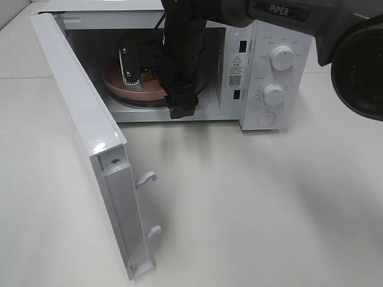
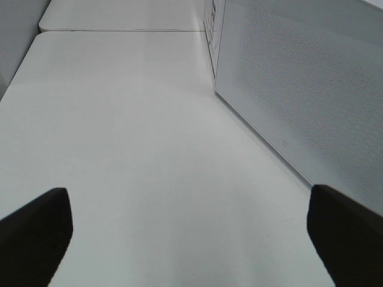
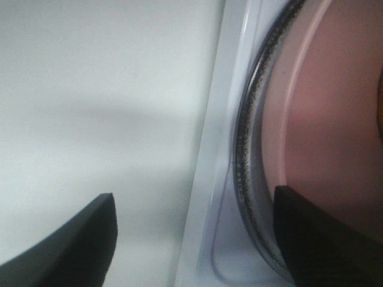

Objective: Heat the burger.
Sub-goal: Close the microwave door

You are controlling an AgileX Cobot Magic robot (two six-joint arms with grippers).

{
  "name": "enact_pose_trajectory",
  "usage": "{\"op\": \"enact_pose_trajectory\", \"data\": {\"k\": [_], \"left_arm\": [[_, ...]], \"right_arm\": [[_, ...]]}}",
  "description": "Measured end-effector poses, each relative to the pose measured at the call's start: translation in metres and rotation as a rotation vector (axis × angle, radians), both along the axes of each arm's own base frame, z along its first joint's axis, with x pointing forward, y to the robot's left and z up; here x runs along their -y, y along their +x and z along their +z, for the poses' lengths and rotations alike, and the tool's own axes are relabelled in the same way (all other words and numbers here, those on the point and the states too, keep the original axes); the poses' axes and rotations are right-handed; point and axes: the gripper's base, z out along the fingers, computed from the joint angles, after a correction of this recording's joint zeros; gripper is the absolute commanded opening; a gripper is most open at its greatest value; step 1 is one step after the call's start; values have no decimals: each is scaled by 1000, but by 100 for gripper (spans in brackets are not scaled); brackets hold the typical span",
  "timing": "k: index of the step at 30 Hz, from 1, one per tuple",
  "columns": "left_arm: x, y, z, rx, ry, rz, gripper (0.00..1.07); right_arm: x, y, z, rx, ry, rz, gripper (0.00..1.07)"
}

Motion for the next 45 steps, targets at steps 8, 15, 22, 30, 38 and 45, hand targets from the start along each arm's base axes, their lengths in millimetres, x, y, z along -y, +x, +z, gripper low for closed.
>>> {"op": "enact_pose_trajectory", "data": {"k": [8,15,22,30,38,45], "left_arm": [[0,0,0,0,0,0,100],[0,0,0,0,0,0,100],[0,0,0,0,0,0,100],[0,0,0,0,0,0,100],[0,0,0,0,0,0,100],[0,0,0,0,0,0,100]], "right_arm": [[3,-4,6,-23,-16,-2,73],[5,-8,5,-70,-38,-6,73],[5,-9,6,-84,-42,-7,73],[6,-13,8,-113,-42,-10,73],[7,-17,19,-116,-31,-9,73],[13,-25,14,-160,-47,-12,73]]}}
